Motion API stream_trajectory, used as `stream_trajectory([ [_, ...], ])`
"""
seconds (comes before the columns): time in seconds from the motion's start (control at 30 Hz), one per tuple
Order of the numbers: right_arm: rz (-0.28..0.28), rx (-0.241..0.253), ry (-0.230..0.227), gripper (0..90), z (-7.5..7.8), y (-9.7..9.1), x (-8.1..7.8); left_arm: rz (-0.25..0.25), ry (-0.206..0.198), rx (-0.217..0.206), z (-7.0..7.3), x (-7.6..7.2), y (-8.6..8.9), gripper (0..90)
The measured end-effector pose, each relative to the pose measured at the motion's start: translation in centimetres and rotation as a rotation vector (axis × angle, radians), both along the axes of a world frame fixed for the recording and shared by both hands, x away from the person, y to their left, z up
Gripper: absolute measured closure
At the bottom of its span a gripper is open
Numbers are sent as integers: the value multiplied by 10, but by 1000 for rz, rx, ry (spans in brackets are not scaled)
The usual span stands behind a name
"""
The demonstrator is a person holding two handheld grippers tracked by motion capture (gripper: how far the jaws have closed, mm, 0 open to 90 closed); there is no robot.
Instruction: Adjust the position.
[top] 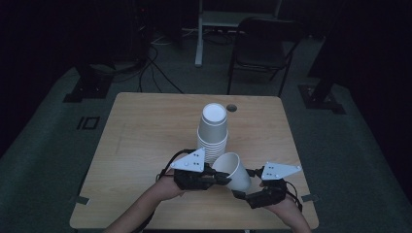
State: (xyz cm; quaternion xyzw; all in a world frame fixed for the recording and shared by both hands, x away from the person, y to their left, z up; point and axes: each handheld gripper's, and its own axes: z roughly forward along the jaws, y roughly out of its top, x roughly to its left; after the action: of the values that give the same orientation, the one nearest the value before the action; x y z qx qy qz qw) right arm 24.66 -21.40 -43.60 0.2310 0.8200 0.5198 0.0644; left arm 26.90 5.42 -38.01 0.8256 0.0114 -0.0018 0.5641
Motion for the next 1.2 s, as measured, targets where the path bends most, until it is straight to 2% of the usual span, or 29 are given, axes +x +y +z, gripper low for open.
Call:
stream_trajectory([
  [0.2, -9, 0, 15, 225, -2, 0, 2, 4, 3, 8, 0, 0, -5, 852],
  [0.27, -7, -15, 21, 224, -4, 2, 3, 2, -6, 22, 0, -1, -9, 850],
  [0.3, -13, -16, 22, 221, -4, 3, 4, -7, 5, 27, 0, -1, -11, 848],
  [0.4, -20, -23, 22, 215, -6, 4, 5, -7, 2, 30, -1, -1, -14, 844],
  [0.67, -10, -43, 27, 213, -10, 12, 7, -42, 29, 28, -5, -2, -24, 830],
  [0.8, -3, -36, 27, 215, -12, 15, 8, -46, 30, 26, -5, -3, -25, 823],
  [0.83, 12, -30, 32, 220, -13, 17, 8, -63, 44, 21, -6, -3, -28, 819],
  [0.9, 17, -35, 29, 222, -13, 20, 8, -65, 29, 22, -6, -5, -31, 815],
  [1.03, 23, -15, 42, 227, -14, 21, 9, -61, 31, 11, -5, -4, -31, 811],
  [1.1, 26, -11, 41, 229, -15, 20, 9, -57, 30, -4, -4, -5, -29, 775],
  [1.17, 12, -7, 43, 229, -16, 18, 9, -52, 27, -16, -1, -5, -26, 679],
  [1.2, 8, -2, 42, 230, -16, 17, 9, -53, 25, -16, 0, -5, -25, 661],
])
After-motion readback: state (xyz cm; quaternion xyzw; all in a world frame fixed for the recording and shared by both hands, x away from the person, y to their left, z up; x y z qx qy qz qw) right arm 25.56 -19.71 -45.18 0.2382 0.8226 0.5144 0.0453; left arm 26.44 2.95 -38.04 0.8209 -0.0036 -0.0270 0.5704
